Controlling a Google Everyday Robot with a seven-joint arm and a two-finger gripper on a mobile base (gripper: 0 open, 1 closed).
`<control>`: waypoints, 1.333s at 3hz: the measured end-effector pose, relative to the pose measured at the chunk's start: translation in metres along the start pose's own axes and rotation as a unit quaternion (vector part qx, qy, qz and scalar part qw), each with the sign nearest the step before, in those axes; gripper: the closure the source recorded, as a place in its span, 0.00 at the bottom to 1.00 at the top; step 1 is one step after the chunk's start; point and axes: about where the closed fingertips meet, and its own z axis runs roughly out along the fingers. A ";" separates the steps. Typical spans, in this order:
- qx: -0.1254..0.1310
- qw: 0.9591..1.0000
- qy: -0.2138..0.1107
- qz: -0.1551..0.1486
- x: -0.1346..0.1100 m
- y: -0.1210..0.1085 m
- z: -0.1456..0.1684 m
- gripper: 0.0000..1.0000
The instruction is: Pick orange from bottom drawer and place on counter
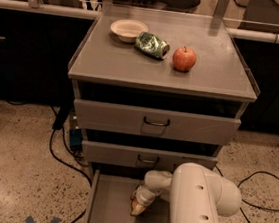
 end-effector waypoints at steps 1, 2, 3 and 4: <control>-0.001 1.000 -0.003 -0.006 -0.004 0.005 -0.007 1.00; 0.009 1.000 -0.003 -0.015 -0.010 0.015 -0.035 1.00; 0.029 0.999 0.010 -0.020 -0.012 0.030 -0.074 1.00; 0.058 0.998 0.030 -0.021 -0.017 0.042 -0.114 1.00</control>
Offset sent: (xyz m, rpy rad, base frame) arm -0.0310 -0.0104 0.0775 0.0108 -0.0487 0.0500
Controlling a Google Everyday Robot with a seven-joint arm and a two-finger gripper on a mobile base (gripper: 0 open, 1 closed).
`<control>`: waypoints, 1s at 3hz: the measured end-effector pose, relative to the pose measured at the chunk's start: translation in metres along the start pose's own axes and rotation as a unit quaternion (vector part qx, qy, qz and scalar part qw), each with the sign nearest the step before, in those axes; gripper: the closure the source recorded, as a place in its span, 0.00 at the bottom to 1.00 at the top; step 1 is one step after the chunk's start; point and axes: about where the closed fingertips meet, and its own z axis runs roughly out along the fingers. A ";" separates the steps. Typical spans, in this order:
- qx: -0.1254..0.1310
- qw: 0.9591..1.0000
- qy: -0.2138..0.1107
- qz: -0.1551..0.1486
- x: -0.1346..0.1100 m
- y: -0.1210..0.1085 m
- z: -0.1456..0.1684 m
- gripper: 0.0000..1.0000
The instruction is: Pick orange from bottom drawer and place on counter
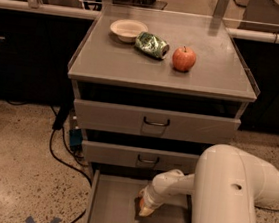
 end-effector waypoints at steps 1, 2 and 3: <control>0.025 0.999 0.020 0.003 0.000 0.007 -0.043 1.00; 0.046 0.998 0.034 0.001 -0.004 0.017 -0.098 1.00; 0.074 0.996 0.043 -0.004 -0.016 0.021 -0.163 1.00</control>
Offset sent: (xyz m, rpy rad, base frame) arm -0.0447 -0.0366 0.1625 -0.0880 -0.1599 -0.0527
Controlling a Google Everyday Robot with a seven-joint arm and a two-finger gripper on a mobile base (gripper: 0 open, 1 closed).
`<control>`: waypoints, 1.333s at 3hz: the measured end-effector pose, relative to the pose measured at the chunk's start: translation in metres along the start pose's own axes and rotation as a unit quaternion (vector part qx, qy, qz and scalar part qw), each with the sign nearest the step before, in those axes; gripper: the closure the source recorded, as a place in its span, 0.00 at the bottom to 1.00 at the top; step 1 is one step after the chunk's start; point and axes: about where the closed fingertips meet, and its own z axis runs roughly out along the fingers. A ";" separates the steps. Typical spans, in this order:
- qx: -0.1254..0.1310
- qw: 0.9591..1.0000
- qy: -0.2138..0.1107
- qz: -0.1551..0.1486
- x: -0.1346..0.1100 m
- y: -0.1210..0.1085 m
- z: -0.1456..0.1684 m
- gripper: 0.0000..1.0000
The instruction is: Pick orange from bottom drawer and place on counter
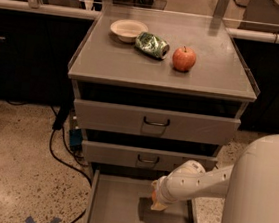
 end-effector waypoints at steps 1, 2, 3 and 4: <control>-0.002 1.000 -0.004 0.000 -0.002 0.001 -0.001 1.00; 0.011 1.000 -0.009 -0.002 -0.008 -0.003 -0.033 1.00; 0.047 0.999 -0.004 -0.019 -0.022 -0.029 -0.103 1.00; 0.064 0.997 0.015 -0.037 -0.034 -0.054 -0.153 1.00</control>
Offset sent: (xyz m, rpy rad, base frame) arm 0.0067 -0.0120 0.1022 0.0428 -0.0815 0.0031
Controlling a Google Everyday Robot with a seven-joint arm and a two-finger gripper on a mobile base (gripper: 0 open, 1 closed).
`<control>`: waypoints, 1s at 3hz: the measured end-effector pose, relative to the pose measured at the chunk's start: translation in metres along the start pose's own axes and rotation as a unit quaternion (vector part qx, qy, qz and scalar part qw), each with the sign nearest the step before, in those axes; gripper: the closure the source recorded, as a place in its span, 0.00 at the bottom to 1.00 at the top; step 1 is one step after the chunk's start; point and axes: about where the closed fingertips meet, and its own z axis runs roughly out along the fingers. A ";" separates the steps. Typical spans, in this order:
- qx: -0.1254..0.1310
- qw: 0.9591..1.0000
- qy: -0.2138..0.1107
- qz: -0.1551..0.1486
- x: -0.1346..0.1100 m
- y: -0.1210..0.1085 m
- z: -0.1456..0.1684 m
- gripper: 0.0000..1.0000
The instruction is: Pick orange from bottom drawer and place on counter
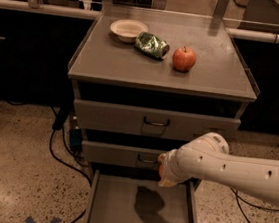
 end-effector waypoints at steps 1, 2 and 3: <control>0.003 0.999 0.029 -0.019 -0.011 -0.035 -0.045 1.00; 0.003 0.999 0.029 -0.019 -0.011 -0.035 -0.045 1.00; 0.007 0.999 0.029 -0.028 -0.022 -0.047 -0.075 1.00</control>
Offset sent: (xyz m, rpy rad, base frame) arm 0.0169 0.0060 0.0492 -0.0440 -0.0309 0.0125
